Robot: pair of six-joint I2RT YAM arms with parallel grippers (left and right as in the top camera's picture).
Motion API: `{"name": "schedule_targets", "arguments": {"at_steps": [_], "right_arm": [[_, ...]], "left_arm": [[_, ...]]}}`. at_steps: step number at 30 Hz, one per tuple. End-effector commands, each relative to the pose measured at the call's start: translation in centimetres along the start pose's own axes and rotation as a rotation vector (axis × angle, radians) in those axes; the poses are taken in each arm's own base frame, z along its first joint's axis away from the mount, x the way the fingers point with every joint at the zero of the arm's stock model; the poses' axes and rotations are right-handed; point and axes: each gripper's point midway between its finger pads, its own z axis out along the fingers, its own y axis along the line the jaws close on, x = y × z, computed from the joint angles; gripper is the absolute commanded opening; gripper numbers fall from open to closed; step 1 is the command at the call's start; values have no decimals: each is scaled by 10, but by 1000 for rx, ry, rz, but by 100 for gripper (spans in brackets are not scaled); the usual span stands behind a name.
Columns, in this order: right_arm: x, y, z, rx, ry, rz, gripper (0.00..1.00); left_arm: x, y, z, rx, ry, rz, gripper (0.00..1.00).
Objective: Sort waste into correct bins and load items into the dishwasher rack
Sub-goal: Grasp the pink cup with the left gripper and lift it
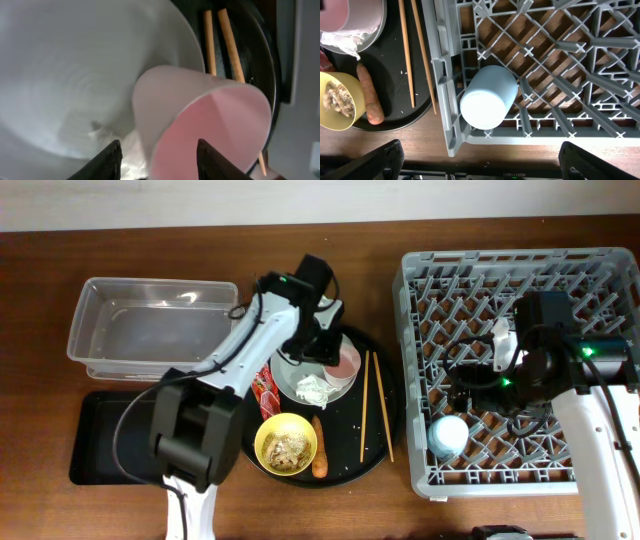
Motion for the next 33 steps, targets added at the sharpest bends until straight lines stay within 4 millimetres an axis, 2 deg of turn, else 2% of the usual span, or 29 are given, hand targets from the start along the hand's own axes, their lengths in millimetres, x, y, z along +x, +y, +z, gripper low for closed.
{"name": "schedule_targets", "arguments": {"at_steps": [1,3,4,7,11,13,16,17,18,19,20,22,23,25,26,30,33], "right_arm": [[-2,1,-5,-3,-13,-7,98],[-1,1,-5,-2,-11,-6,98],[-1,1,-5,-2,-11,-6,98],[-1,-4,-5,27,-14,-6,98],[-5,-4,-5,25,-28,-7,98],[-10,-3,-5,22,-49,-11,98],[-20,0,-7,7,-88,-17,98],[-22,1,-9,3,-99,-22,98],[-23,13,-12,-59,-105,-94,98],[-21,28,-16,-144,-109,-186,98],[-18,59,-27,-319,-132,-337,98],[-12,98,-49,-561,-198,-515,98],[-11,112,-59,-656,-236,-572,98],[-13,128,-74,-770,-299,-636,98],[-14,133,-79,-804,-329,-664,98],[-22,142,-91,-867,-402,-710,98],[-25,143,-91,-865,-415,-718,98]], "left_arm": [[2,-6,6,12,-5,7,33],[0,-6,5,13,-14,9,10],[0,-6,5,13,-16,10,5],[-1,-6,5,13,-16,10,1],[-7,-1,-3,17,-39,-2,0],[-15,-2,-20,35,-63,-10,0],[-26,-12,-69,104,-118,-22,0],[-28,-13,-80,125,-128,-27,0],[-28,-22,-103,194,-149,-14,0],[-28,-30,-117,258,-161,16,0],[-27,-38,-133,349,-175,50,0],[-23,-48,-161,532,-200,102,0],[-21,-52,-174,629,-219,132,0],[-10,-64,-213,899,-282,203,0],[-4,-66,-226,970,-298,207,0],[7,-75,-226,998,-263,207,0],[13,-100,-226,1053,-228,239,0]]}}
